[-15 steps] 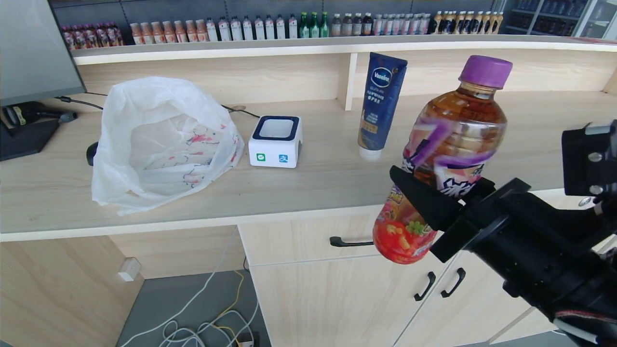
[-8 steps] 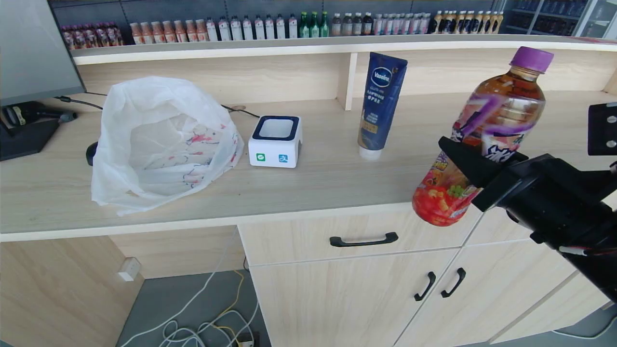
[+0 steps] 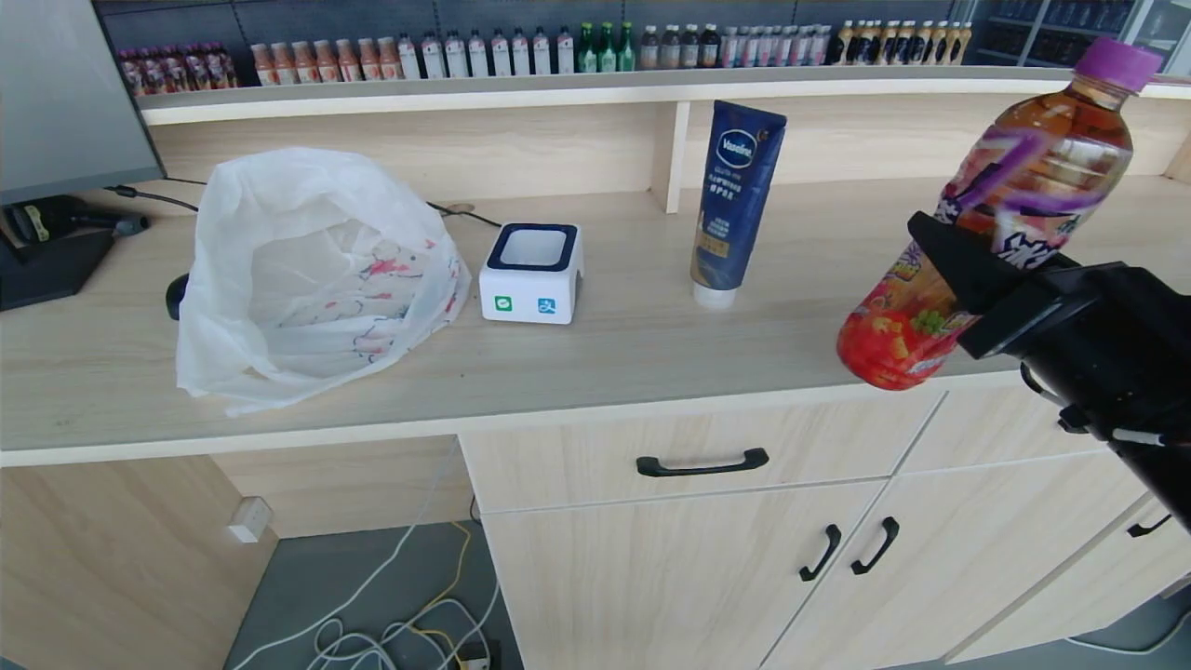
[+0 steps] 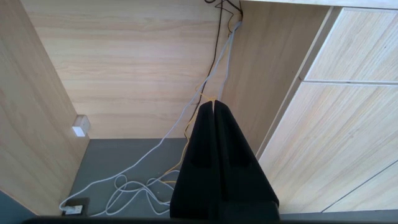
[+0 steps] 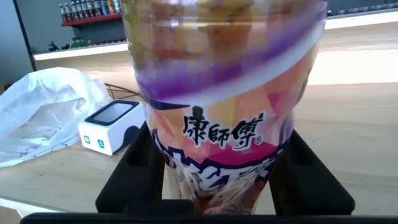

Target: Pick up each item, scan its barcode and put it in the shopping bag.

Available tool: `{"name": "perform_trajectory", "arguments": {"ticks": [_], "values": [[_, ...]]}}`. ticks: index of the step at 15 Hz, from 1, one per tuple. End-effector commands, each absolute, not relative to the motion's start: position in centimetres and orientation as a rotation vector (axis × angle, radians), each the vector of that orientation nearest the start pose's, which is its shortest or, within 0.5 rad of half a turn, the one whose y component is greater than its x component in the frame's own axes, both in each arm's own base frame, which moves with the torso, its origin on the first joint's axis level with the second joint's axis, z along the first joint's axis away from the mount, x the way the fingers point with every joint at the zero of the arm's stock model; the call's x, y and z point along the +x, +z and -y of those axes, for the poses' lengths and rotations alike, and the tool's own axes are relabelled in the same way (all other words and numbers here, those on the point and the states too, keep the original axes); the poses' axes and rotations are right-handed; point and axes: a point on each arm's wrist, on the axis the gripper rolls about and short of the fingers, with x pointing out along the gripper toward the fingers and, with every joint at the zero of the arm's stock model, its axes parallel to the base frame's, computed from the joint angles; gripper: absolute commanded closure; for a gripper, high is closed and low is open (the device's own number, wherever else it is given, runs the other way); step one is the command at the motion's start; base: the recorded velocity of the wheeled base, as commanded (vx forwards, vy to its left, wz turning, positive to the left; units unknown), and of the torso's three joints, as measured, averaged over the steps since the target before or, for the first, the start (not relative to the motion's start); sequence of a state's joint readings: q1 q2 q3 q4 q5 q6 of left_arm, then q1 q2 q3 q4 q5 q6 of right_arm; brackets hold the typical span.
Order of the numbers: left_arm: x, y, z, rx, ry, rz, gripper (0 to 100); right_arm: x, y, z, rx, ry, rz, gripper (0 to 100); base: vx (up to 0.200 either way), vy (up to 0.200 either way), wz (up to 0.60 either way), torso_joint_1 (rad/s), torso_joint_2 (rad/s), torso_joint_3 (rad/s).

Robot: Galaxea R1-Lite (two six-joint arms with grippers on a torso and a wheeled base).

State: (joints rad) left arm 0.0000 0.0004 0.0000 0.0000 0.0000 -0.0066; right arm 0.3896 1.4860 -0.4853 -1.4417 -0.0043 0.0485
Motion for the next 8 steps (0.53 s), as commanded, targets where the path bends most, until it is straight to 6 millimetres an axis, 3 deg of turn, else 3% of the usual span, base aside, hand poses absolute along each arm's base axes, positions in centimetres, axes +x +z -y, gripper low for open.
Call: {"name": "perform_trajectory", "arguments": {"ticks": [1,8], "values": [[-2.28,7.55,0.00,-0.008,0.000,0.000,100,20.64,23.66,-8.21,0.131,0.379,0.429,100,0.000,0.000,0.00,0.000,0.00,0.000],[-2.28,7.55,0.00,-0.012,0.000,0.000,100,19.93,23.14,-7.86,0.101,0.375,0.419,100,0.000,0.200,0.00,0.002,0.00,0.003]]}}
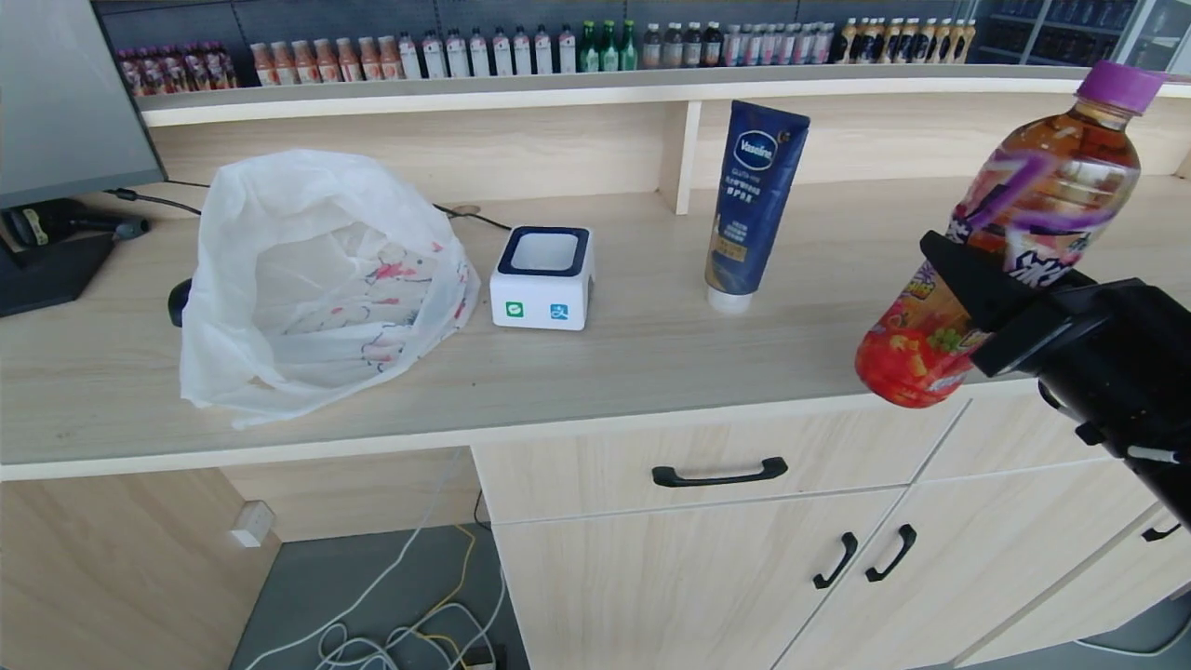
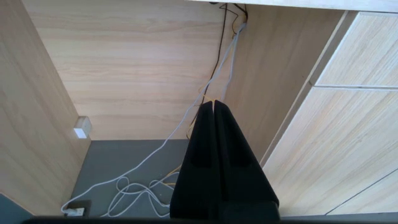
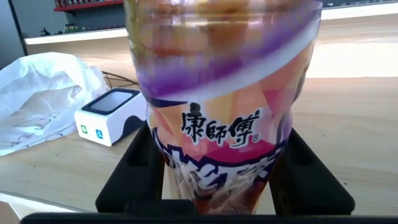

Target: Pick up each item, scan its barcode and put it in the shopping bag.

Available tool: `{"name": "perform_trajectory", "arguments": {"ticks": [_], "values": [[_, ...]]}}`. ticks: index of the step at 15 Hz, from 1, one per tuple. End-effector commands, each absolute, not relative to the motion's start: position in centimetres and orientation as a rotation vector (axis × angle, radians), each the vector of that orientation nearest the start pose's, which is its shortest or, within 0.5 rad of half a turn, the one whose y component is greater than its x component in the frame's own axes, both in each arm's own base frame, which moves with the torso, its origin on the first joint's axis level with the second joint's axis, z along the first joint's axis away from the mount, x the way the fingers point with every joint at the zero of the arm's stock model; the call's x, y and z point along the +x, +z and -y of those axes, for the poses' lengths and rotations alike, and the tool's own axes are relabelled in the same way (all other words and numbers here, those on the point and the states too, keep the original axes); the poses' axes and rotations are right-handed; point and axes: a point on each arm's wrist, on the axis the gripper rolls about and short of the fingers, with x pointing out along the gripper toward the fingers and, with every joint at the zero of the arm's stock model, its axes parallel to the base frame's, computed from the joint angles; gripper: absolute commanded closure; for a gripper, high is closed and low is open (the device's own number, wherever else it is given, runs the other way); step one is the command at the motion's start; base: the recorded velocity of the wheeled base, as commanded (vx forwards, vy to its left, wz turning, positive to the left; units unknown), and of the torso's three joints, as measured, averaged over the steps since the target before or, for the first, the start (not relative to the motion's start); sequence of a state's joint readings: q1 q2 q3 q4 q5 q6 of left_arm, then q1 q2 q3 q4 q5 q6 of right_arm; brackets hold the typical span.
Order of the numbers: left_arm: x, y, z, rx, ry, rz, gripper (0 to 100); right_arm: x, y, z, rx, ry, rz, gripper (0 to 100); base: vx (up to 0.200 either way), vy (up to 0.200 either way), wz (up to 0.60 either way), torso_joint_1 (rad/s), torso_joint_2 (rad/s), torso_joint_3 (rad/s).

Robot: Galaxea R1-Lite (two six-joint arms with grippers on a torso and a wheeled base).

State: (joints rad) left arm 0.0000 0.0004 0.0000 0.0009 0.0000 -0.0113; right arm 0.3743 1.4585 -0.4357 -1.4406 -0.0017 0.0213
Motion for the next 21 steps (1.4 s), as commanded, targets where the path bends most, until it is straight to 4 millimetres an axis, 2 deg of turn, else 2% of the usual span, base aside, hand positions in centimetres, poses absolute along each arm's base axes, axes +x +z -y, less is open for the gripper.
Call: {"name": "perform_trajectory", "arguments": {"ticks": [1,7,11,15,19,21], "values": [[-2.3,7.5,0.0,-0.011,0.000,0.000,100,19.9,23.1,-7.8,0.100,0.373,0.422,100,0.000,0.200,0.00,0.002,0.00,-0.002],[-2.3,7.5,0.0,-0.012,0.000,-0.002,100,19.7,23.4,-7.7,0.101,0.372,0.435,100,0.000,0.200,0.00,0.005,0.00,0.005],[-2.3,7.5,0.0,-0.008,0.000,0.000,100,19.1,22.7,-7.0,0.092,0.351,0.411,100,0.000,0.200,0.00,0.005,0.00,0.002],[-2.3,7.5,0.0,-0.006,0.000,0.000,100,18.7,22.8,-7.1,0.059,0.361,0.425,100,0.000,0.000,0.00,0.000,0.00,0.000],[-2.3,7.5,0.0,-0.006,0.000,0.000,100,19.7,22.3,-7.4,0.044,0.373,0.387,100,0.000,0.000,0.00,0.000,0.00,0.000],[-2.3,7.5,0.0,-0.006,0.000,0.000,100,20.7,24.1,-7.8,0.023,0.363,0.423,100,0.000,0.000,0.00,0.000,0.00,0.000]]}}
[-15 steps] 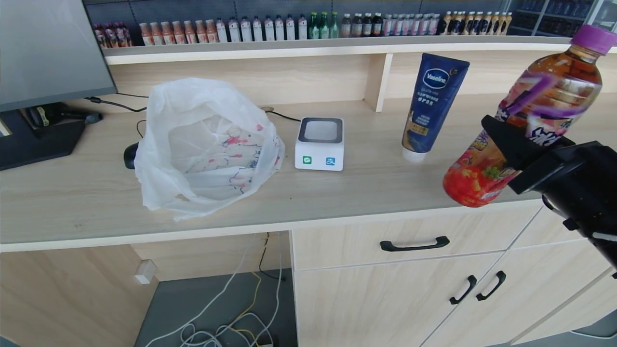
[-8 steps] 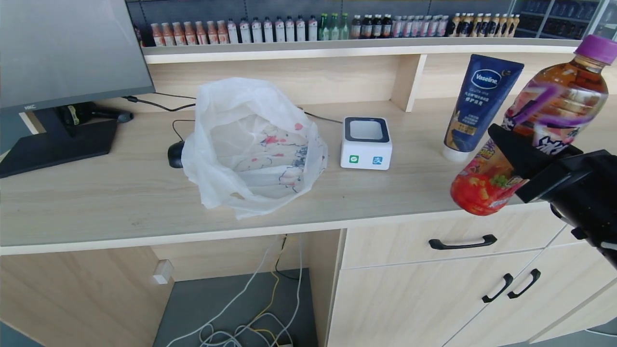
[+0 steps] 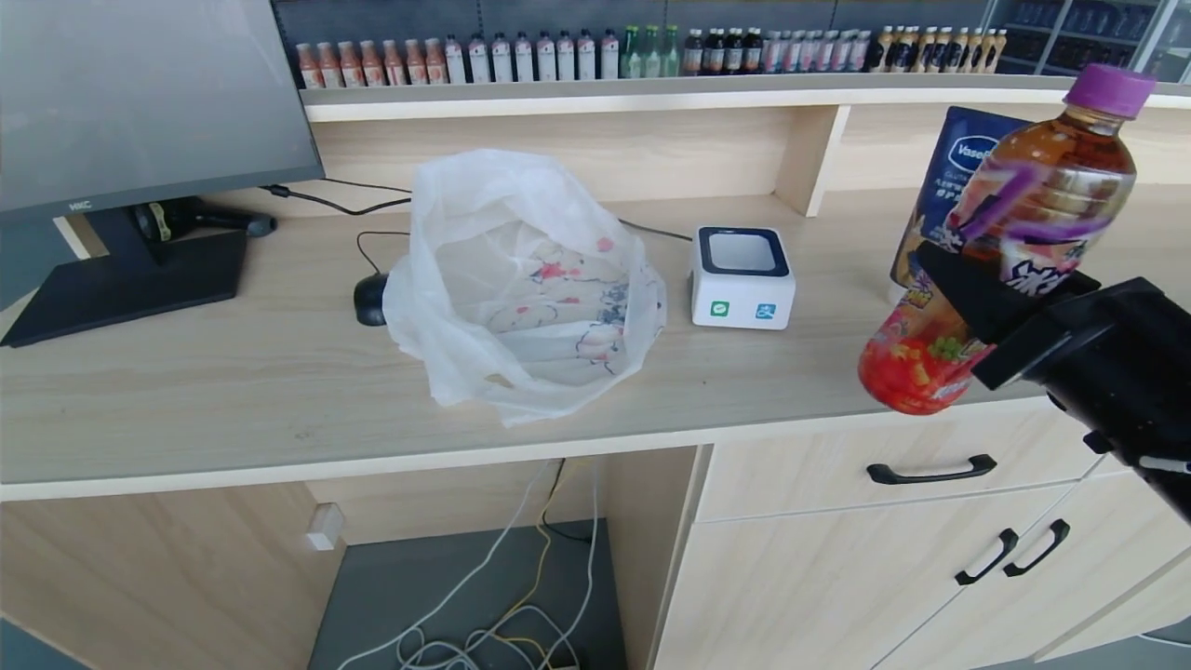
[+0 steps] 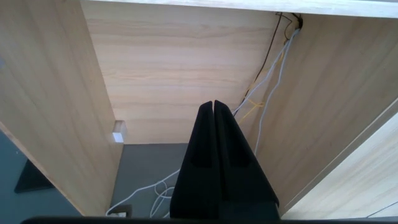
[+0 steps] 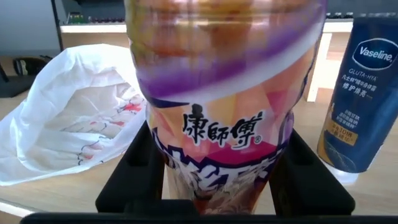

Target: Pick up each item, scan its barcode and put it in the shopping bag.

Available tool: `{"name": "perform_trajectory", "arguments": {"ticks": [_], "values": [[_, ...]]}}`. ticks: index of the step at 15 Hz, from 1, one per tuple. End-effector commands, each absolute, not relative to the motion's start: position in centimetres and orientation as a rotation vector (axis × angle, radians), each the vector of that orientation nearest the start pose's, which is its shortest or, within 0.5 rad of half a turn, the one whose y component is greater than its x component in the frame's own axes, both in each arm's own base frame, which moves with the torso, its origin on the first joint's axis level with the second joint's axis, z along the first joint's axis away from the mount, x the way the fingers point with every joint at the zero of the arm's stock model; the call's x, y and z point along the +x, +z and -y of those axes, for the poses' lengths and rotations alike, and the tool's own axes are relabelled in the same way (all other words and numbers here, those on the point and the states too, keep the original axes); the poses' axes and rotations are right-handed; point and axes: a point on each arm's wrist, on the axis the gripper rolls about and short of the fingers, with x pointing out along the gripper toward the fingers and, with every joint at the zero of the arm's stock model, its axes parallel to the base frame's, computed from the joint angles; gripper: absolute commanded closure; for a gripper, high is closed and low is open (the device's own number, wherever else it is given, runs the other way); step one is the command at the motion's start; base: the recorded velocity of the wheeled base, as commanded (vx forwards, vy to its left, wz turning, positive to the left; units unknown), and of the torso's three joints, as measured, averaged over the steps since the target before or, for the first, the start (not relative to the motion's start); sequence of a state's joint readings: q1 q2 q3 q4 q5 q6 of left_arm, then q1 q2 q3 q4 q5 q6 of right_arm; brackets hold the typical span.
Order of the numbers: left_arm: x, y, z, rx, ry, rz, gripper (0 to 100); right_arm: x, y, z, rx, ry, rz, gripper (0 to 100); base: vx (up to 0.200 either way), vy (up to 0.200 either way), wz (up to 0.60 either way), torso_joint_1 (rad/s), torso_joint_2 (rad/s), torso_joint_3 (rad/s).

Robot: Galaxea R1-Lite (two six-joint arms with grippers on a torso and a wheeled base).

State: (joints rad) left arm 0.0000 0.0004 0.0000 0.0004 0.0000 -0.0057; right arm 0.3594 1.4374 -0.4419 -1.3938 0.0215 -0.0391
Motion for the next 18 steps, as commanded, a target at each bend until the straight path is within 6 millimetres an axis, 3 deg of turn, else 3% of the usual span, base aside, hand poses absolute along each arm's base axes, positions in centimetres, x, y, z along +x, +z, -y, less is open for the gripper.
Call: {"name": "perform_trajectory", "arguments": {"ticks": [1,6,13,18], "values": [[-2.3,7.5,0.0,-0.006,0.000,0.000,100,21.2,25.1,-8.1,0.023,0.368,0.421,100,0.000,0.000,0.00,0.000,0.00,0.000],[-2.3,7.5,0.0,-0.006,0.000,0.000,100,23.7,27.5,-9.3,0.062,0.405,0.361,100,0.000,0.000,0.00,0.000,0.00,0.000],[-2.3,7.5,0.0,-0.006,0.000,0.000,100,29.7,30.4,-11.8,0.327,0.492,0.415,100,0.000,0.000,0.00,0.000,0.00,0.000],[-2.3,7.5,0.0,-0.006,0.000,0.000,100,31.7,32.8,-15.1,0.535,0.584,0.394,100,0.000,0.000,0.00,0.000,0.00,0.000]]}}
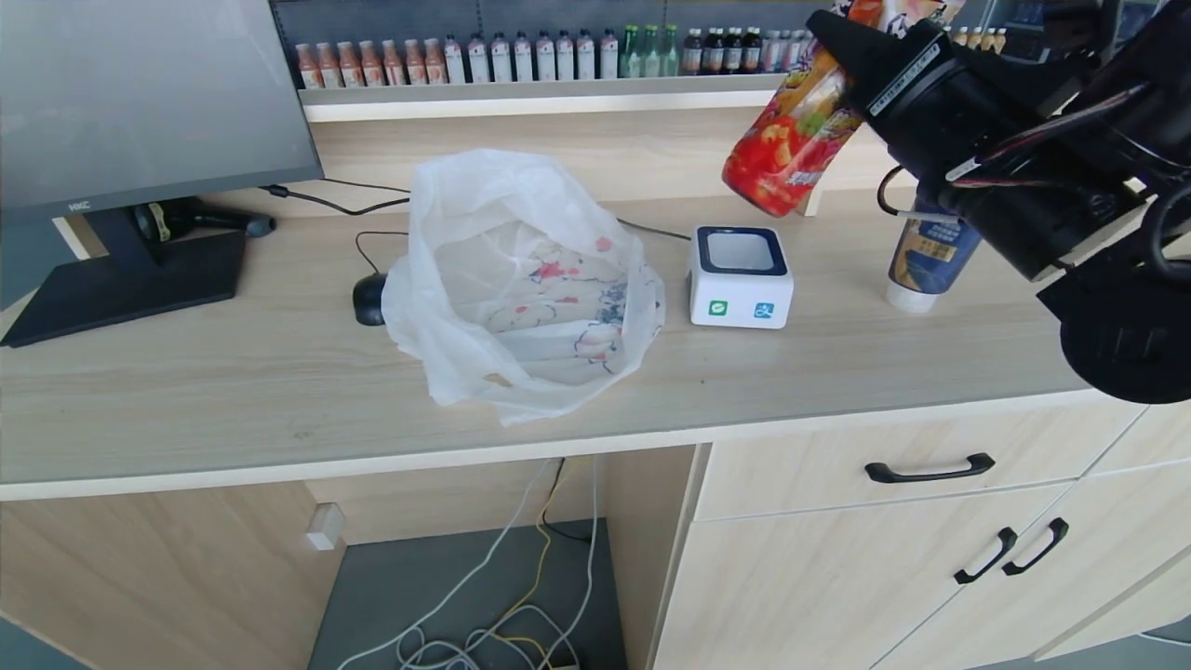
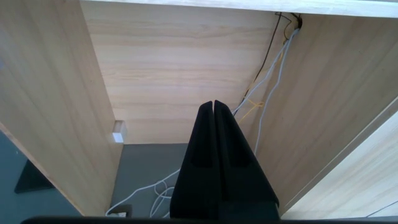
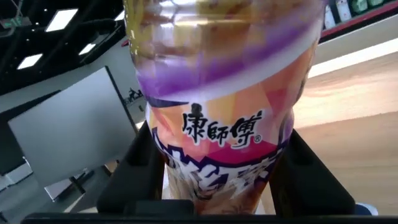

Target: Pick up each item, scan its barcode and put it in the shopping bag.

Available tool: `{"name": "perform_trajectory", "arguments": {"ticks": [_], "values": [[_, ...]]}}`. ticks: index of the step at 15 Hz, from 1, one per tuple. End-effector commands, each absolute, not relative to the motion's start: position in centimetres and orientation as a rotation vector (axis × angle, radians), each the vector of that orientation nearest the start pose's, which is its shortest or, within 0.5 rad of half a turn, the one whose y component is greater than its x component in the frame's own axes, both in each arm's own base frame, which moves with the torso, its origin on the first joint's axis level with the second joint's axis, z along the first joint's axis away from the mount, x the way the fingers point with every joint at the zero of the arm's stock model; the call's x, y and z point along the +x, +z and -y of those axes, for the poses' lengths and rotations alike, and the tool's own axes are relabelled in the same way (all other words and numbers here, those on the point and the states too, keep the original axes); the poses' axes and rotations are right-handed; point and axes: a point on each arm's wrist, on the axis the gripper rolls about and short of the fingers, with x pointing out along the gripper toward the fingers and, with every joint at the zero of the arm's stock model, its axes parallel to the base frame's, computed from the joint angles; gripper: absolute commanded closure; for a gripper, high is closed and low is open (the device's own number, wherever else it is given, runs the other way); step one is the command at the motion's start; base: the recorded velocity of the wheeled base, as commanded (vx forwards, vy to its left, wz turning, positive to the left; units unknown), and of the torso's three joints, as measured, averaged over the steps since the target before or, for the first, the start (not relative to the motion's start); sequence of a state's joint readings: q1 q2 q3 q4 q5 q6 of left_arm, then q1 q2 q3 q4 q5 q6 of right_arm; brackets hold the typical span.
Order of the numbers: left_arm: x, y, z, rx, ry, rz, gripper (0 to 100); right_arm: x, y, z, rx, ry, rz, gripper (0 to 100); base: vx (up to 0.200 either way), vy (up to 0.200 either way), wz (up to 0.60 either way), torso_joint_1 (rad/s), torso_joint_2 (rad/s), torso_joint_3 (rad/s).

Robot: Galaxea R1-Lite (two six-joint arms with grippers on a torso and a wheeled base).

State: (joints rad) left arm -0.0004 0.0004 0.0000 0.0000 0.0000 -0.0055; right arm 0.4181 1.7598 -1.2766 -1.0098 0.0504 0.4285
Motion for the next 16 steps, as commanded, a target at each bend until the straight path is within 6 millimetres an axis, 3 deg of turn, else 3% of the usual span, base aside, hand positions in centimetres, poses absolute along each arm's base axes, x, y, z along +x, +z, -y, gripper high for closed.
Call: {"name": "perform_trajectory", "arguments": {"ticks": [1,10,16], "values": [[-2.3,7.5,0.0,-0.006,0.000,0.000,100,32.2,33.0,-15.3,0.584,0.567,0.392,100,0.000,0.000,0.00,0.000,0.00,0.000],[-2.3,7.5,0.0,-0.006,0.000,0.000,100,34.4,34.3,-17.2,1.065,0.425,0.305,100,0.000,0.000,0.00,0.000,0.00,0.000],[-2.3,7.5,0.0,-0.006,0.000,0.000,100,36.4,31.7,-17.4,1.235,0.344,0.184,100,0.000,0.000,0.00,0.000,0.00,0.000]]}}
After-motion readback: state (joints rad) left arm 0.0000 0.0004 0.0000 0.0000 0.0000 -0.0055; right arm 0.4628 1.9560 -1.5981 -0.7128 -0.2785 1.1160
